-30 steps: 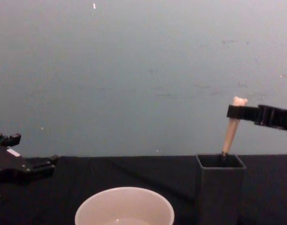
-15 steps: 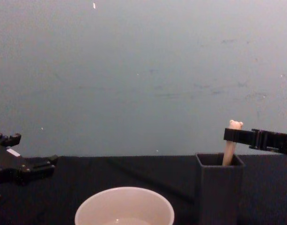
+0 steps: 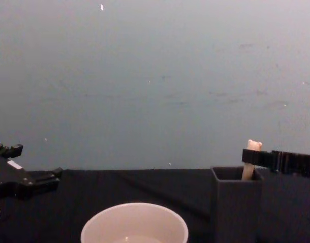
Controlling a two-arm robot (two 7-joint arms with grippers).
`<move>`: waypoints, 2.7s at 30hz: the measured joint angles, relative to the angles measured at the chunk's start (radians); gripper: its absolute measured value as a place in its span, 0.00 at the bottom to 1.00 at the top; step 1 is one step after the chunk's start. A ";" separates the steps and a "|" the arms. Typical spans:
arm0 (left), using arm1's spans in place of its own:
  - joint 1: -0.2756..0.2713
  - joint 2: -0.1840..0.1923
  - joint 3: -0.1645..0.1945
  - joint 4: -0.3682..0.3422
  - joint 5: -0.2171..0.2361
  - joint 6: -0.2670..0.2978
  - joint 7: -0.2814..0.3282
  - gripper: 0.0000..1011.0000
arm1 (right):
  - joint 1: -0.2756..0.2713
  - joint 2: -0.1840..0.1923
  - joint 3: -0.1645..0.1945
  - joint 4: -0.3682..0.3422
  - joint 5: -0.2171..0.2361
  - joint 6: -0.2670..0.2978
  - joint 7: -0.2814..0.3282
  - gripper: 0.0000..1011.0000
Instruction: Pick up the stirring spoon with one hand, stir inside the cup, then place it back in its original position.
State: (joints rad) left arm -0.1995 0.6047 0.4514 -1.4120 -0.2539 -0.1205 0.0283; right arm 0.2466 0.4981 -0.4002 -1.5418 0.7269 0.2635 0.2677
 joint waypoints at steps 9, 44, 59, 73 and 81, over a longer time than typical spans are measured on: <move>0.000 0.000 0.000 0.000 0.000 0.000 0.000 0.99 | 0.000 0.000 0.001 0.000 0.001 -0.001 0.000 0.22; 0.000 0.000 0.000 0.000 0.000 0.000 0.000 0.99 | 0.000 0.001 0.001 -0.002 0.004 -0.002 0.000 0.99; 0.000 0.000 0.000 0.000 0.000 0.000 0.000 0.99 | 0.011 -0.065 0.105 -0.025 0.005 -0.083 -0.088 0.99; 0.000 0.000 0.000 0.000 0.000 0.000 0.000 0.99 | -0.026 -0.106 0.084 0.106 -0.306 -0.217 -0.333 0.99; 0.000 0.000 0.000 0.000 0.000 0.000 0.000 0.99 | -0.042 -0.117 0.068 0.165 -0.367 -0.209 -0.351 0.99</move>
State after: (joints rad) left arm -0.1995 0.6047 0.4514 -1.4120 -0.2539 -0.1205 0.0283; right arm 0.2045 0.3810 -0.3322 -1.3764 0.3599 0.0543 -0.0832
